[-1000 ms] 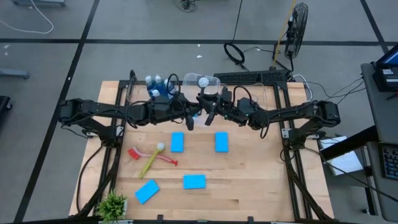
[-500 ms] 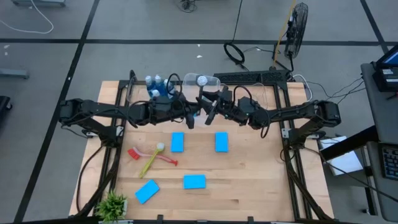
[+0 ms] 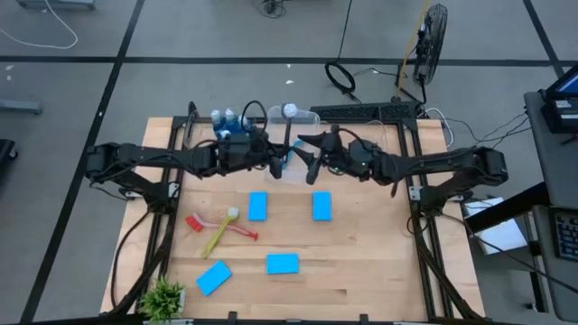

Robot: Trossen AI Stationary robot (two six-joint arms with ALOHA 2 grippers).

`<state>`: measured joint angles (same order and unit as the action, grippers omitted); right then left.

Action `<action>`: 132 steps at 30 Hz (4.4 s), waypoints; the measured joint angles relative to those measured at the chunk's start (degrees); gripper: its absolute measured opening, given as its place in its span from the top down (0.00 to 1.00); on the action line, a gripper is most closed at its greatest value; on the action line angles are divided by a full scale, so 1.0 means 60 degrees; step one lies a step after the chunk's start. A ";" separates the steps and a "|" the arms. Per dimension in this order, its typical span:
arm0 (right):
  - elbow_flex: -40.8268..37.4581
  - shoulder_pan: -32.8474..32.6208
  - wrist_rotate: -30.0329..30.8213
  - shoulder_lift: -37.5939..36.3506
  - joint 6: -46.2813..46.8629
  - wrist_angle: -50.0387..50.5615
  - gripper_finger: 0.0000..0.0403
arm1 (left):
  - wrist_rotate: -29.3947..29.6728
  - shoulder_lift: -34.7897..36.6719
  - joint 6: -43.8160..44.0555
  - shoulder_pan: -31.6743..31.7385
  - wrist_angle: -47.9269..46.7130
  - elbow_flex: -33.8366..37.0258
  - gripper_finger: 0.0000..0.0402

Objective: Pick & Place Kitchen Sink Supplies
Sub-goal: Put the gray dish brush into the transparent container

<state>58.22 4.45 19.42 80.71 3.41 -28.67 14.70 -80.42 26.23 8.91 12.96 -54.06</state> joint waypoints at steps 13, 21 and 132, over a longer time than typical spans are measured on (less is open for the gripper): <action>0.0000 0.0007 0.0026 -0.1986 -0.0228 0.2910 0.59 | -0.0693 -0.0002 0.1070 0.0571 -0.0828 0.0000 0.95; 0.0000 0.0007 0.0028 -0.3055 -0.0231 0.4517 0.61 | -0.1041 -0.0007 0.0853 0.1109 -0.3412 -0.1194 0.95; -0.6714 0.0011 -0.1001 -1.2345 0.1932 0.5530 0.68 | -0.5185 -0.4186 0.0685 0.3388 -0.7827 -0.4459 0.83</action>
<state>17.93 4.51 13.41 6.63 15.00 4.51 -16.41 -105.54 30.34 29.23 -34.00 -80.82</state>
